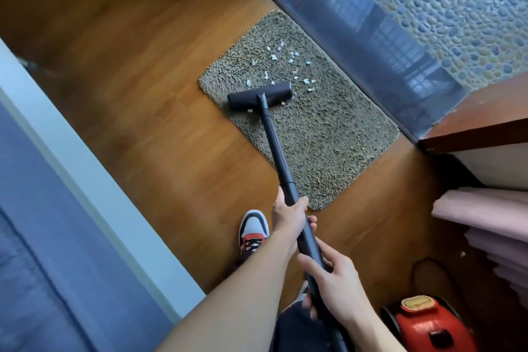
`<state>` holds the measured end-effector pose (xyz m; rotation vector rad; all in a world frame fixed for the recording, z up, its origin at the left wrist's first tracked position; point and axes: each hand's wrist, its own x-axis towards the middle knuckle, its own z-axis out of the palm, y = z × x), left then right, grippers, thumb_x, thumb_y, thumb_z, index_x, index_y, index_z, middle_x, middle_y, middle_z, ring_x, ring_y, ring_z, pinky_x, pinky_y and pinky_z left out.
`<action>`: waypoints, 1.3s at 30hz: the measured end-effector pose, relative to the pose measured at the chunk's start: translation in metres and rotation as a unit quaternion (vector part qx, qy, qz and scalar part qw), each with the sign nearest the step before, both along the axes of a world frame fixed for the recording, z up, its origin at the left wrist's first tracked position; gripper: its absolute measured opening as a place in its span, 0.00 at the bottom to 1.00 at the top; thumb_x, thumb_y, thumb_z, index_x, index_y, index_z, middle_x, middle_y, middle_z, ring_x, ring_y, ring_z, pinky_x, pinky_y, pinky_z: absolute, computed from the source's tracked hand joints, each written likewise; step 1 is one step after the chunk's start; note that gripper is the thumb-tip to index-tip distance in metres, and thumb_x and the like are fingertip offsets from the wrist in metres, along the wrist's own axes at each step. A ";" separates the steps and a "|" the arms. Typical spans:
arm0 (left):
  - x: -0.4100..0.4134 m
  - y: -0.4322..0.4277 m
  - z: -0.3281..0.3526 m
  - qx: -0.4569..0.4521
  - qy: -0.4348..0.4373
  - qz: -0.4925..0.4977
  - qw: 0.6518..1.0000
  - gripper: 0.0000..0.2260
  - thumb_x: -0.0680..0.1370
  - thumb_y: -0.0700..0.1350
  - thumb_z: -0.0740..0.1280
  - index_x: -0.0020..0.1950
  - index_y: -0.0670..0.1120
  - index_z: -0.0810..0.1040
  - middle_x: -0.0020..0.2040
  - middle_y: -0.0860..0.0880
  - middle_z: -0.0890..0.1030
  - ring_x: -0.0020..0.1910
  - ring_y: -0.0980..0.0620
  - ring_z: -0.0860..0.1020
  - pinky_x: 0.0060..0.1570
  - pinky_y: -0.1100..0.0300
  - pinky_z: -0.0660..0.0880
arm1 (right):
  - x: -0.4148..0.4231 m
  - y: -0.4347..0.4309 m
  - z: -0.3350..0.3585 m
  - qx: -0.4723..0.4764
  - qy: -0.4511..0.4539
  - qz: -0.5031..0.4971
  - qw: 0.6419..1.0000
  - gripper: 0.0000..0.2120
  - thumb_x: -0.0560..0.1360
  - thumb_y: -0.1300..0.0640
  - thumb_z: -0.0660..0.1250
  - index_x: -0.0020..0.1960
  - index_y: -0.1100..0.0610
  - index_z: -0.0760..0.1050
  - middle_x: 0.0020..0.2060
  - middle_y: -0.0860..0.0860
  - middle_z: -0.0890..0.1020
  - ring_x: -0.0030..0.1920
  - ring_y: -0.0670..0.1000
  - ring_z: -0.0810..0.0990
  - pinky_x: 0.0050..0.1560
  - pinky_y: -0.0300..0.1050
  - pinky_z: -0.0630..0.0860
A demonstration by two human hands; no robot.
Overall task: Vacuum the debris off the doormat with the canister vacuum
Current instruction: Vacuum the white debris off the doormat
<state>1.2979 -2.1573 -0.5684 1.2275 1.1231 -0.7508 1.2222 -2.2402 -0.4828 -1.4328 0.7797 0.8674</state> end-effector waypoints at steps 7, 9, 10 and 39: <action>-0.053 -0.030 0.012 -0.007 0.011 0.005 1.000 0.33 0.81 0.41 0.67 0.82 0.59 0.57 0.43 0.45 0.77 0.25 0.54 0.76 0.27 0.60 0.76 | -0.050 -0.033 0.010 -0.002 0.035 -0.005 0.999 0.23 0.80 0.55 0.70 0.71 0.40 0.68 0.41 0.65 0.84 0.26 0.60 0.81 0.24 0.46 0.79; -0.065 -0.037 0.015 -0.005 0.015 -0.002 1.000 0.33 0.81 0.42 0.67 0.82 0.59 0.57 0.46 0.45 0.79 0.25 0.55 0.77 0.27 0.61 0.76 | -0.063 -0.041 0.012 -0.002 0.036 -0.008 0.999 0.23 0.80 0.56 0.70 0.72 0.42 0.70 0.37 0.62 0.84 0.25 0.60 0.81 0.23 0.45 0.77; -0.069 -0.040 0.017 -0.003 0.015 -0.006 1.000 0.33 0.81 0.42 0.67 0.82 0.59 0.57 0.47 0.45 0.79 0.25 0.55 0.77 0.27 0.61 0.76 | -0.068 -0.044 0.013 -0.001 0.039 -0.006 0.999 0.23 0.80 0.56 0.70 0.73 0.44 0.71 0.37 0.62 0.84 0.25 0.61 0.80 0.22 0.44 0.76; 0.035 0.013 -0.008 0.015 -0.011 0.037 0.999 0.33 0.81 0.39 0.68 0.81 0.55 0.58 0.39 0.46 0.76 0.25 0.54 0.75 0.24 0.61 0.74 | 0.034 0.007 -0.008 -0.012 -0.031 0.045 0.998 0.08 0.78 0.56 0.68 0.50 0.43 0.80 0.30 0.49 0.77 0.24 0.60 0.79 0.26 0.48 0.75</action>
